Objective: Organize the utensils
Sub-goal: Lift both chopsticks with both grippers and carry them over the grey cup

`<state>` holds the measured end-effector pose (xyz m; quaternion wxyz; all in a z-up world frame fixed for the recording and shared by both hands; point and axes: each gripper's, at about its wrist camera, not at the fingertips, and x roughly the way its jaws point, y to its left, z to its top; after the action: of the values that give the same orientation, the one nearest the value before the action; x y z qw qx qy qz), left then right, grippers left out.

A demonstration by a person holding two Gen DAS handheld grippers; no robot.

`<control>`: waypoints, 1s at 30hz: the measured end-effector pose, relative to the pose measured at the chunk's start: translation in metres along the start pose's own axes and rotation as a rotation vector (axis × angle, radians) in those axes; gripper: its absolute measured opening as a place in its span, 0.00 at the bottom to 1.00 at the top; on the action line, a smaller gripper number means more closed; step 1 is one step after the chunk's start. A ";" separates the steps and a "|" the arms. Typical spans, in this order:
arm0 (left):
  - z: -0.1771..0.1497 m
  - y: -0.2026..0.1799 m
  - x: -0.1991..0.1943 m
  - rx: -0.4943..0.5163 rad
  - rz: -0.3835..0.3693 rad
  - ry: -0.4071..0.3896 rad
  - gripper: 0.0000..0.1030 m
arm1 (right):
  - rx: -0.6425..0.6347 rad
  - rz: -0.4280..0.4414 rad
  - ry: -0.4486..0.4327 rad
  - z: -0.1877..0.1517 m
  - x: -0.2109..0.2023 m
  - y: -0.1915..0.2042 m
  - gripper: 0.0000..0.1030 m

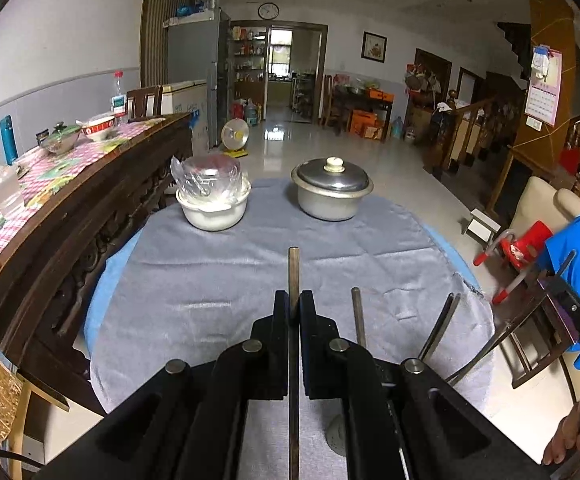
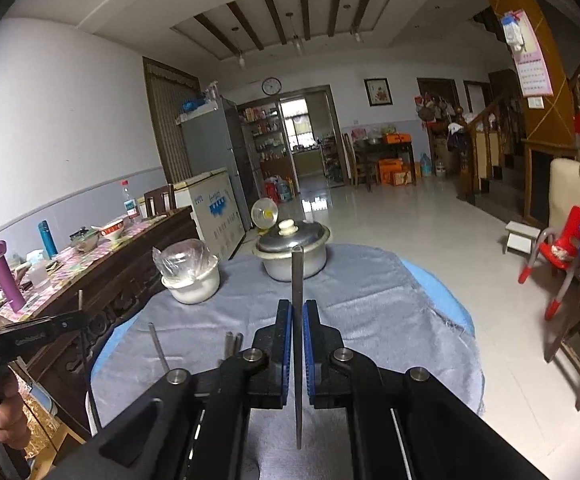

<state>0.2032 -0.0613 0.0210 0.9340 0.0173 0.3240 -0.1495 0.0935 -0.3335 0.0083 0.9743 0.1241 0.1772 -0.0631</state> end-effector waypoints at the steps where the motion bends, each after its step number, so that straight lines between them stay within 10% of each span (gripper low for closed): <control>1: 0.000 -0.001 -0.002 0.001 -0.001 -0.003 0.05 | -0.001 0.002 -0.004 0.001 -0.003 0.001 0.06; 30: 0.035 -0.036 -0.035 -0.030 -0.143 -0.112 0.05 | -0.065 0.148 -0.045 0.039 -0.018 0.055 0.06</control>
<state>0.1878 -0.0908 0.0721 0.9378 -0.0283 0.2737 -0.2115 0.0985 -0.2894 0.0625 0.9835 0.1038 0.1477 0.0121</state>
